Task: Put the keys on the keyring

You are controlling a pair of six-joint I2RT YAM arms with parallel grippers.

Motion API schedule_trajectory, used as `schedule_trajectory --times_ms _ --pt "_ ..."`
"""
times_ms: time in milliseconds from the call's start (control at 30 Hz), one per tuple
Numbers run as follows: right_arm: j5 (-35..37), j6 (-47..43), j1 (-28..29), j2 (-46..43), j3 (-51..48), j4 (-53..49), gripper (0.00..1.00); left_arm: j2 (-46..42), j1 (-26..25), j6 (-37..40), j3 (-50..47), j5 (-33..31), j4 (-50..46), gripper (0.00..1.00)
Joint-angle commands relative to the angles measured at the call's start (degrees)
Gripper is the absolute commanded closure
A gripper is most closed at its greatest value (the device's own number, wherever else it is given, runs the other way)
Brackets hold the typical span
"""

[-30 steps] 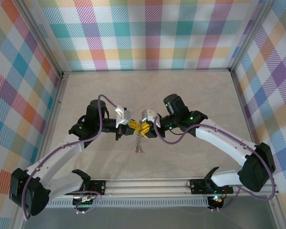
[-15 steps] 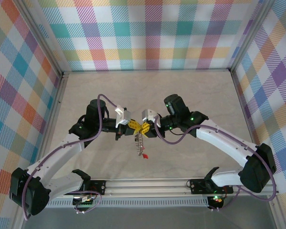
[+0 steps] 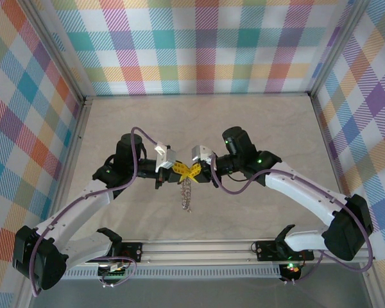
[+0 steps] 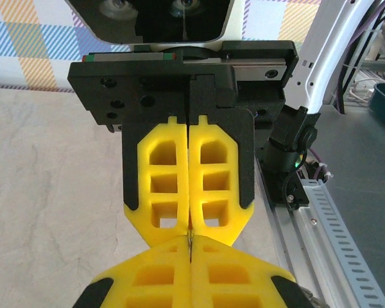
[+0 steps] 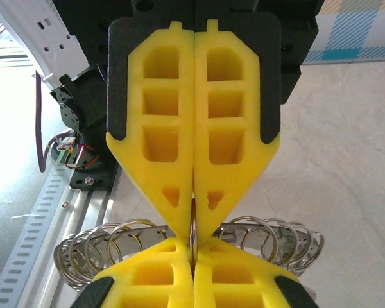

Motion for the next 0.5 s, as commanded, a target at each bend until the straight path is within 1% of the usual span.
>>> schedule_trajectory --times_ms 0,33,100,167,233,300,367,467 --pt "-3.46 -1.07 0.22 -0.6 0.45 1.89 0.97 -1.59 -0.38 1.05 1.08 0.32 0.48 1.0" --pt "-3.11 -2.21 0.23 -0.4 0.81 0.11 0.99 -1.88 -0.34 1.07 1.02 -0.09 0.41 1.0" --pt "-2.14 -3.45 0.22 -0.37 1.26 -2.43 1.0 -1.89 -0.38 2.06 1.78 -0.66 -1.54 1.0" --pt "-0.83 -5.01 0.22 -0.31 1.94 -5.21 1.0 -1.22 -0.38 6.01 4.08 -0.75 -8.28 1.0" --pt "0.34 -7.23 0.22 0.1 3.67 -9.13 1.0 -0.13 -0.38 10.51 7.06 -1.91 -17.78 0.96" --pt "1.32 -9.19 0.26 0.75 5.69 -13.07 1.0 1.08 -0.38 13.52 8.73 -3.72 -23.35 0.94" --pt "2.52 -10.57 0.3 1.37 7.41 -16.03 1.0 2.09 -0.38 15.11 9.65 -5.55 -26.41 0.93" --pt "3.27 -11.04 0.3 1.81 8.61 -16.81 1.0 3.25 -0.38 15.7 10.56 -7.02 -29.0 0.93"
